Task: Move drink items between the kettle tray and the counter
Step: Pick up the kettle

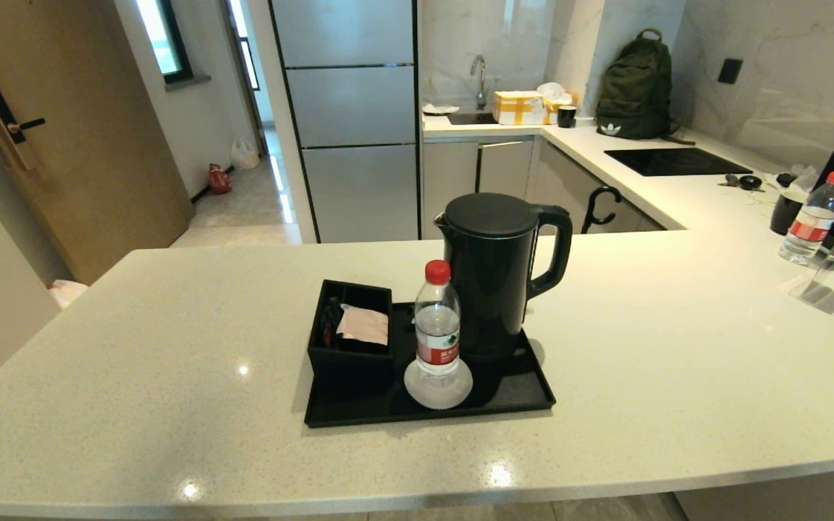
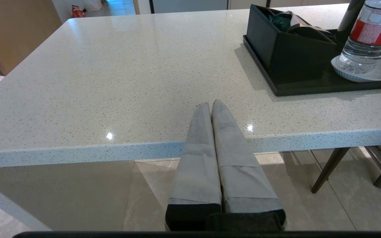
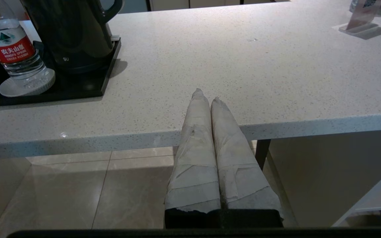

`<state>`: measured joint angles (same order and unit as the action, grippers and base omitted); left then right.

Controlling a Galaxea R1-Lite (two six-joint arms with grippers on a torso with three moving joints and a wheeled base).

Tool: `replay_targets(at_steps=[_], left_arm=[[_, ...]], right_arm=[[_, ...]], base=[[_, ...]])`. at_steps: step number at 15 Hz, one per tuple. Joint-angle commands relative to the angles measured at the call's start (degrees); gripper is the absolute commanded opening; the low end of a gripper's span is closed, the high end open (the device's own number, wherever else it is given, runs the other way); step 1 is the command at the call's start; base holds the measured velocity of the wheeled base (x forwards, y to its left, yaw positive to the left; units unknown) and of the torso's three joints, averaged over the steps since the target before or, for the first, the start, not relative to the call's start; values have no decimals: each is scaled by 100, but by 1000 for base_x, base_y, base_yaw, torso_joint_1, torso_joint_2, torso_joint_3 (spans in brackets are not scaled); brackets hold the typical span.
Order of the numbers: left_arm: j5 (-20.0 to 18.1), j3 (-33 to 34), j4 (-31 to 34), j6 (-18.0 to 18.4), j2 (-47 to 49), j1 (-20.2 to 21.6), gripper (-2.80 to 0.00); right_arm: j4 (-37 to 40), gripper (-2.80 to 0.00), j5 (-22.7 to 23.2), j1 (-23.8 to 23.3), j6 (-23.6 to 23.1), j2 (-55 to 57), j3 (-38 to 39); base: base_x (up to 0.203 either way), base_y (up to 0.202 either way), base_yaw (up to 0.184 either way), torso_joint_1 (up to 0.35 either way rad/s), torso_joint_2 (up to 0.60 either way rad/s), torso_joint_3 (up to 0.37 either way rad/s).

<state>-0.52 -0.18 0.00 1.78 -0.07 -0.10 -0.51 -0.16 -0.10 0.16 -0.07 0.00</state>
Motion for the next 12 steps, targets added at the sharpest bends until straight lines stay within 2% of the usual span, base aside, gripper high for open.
replay_targets(at_steps=[1,6,8,10,12], left_arm=[[0,1,0,-2,7,1,-280],[0,1,0,4,7,1,-280],[0,1,0,7,7,1,-280],[0,1,0,-2,7,1,-280],[0,1,0,-2,7,1,-280]], right_arm=[[-13,-280,4,1,-38,7,12],[19,-280,-5,1,-75,7,7],[154,-280,-58,1,-61,57,-246],[667,-280,-83,1,-30,486,-1293],[1485,-280,-3,38,23,1348,-3132]], base=[[0,0,0,0,0,0],[0,0,0,0,0,0],[0,0,0,0,0,0],[0,0,0,0,0,0],[0,0,0,0,0,0]])
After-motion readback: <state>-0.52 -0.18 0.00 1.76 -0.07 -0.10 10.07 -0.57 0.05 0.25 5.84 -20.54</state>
